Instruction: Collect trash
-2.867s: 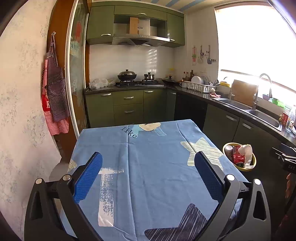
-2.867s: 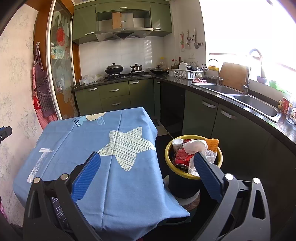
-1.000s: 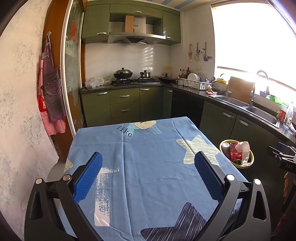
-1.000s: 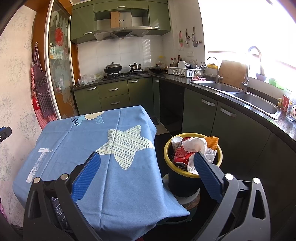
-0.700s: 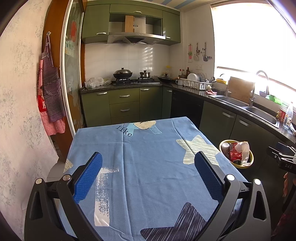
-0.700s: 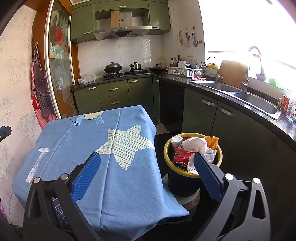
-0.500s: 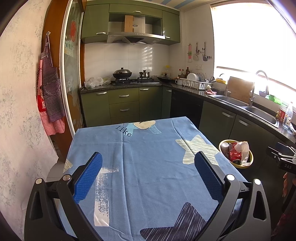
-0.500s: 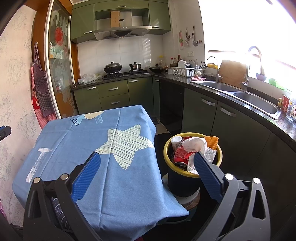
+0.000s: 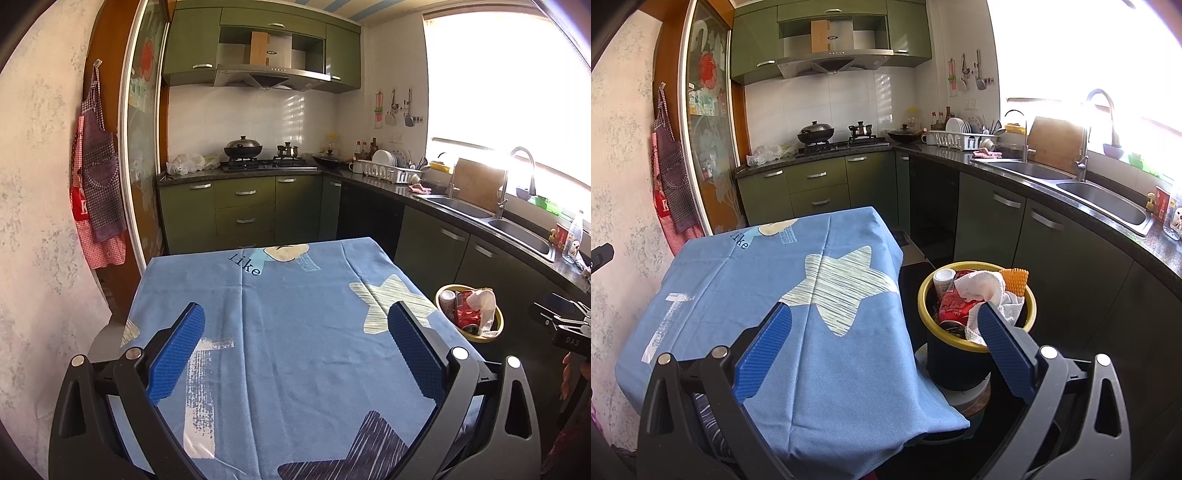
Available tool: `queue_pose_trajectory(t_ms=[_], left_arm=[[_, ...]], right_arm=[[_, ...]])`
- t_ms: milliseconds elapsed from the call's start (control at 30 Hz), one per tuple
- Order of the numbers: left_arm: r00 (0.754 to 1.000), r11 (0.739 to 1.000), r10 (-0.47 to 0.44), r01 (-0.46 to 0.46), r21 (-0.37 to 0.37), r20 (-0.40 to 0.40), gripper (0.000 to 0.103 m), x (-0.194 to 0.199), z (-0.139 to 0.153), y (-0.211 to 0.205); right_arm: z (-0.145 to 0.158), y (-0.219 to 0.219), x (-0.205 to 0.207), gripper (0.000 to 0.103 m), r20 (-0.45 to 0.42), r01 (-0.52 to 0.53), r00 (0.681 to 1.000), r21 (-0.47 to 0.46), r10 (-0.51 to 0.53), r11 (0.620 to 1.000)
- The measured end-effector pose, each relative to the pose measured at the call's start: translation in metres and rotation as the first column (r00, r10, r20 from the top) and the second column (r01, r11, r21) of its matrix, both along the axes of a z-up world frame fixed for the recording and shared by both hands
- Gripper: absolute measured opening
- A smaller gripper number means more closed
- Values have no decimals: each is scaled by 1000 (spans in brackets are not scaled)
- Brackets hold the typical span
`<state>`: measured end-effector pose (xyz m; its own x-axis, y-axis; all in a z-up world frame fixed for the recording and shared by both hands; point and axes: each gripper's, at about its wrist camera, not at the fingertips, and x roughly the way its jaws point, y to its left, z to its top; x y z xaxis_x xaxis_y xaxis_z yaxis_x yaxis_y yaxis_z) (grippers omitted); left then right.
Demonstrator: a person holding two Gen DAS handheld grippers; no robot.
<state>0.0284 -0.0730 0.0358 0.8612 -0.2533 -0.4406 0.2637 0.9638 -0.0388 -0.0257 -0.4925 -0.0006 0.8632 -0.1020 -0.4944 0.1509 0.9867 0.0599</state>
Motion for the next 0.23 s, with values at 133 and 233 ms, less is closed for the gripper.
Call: queue_pose_trajectory(t_ms=[133,233], left_arm=[[999,1000,6,-6,-5,-52,98,15,-8,3],[997,1000,9,-8,12,-82,98,31,-19,3]], right_arm=[[-3,1,6,96,-10,-5,1000,-6,4,1000],[-4,6,18,96,-31,-16,999,-15,15,1000]])
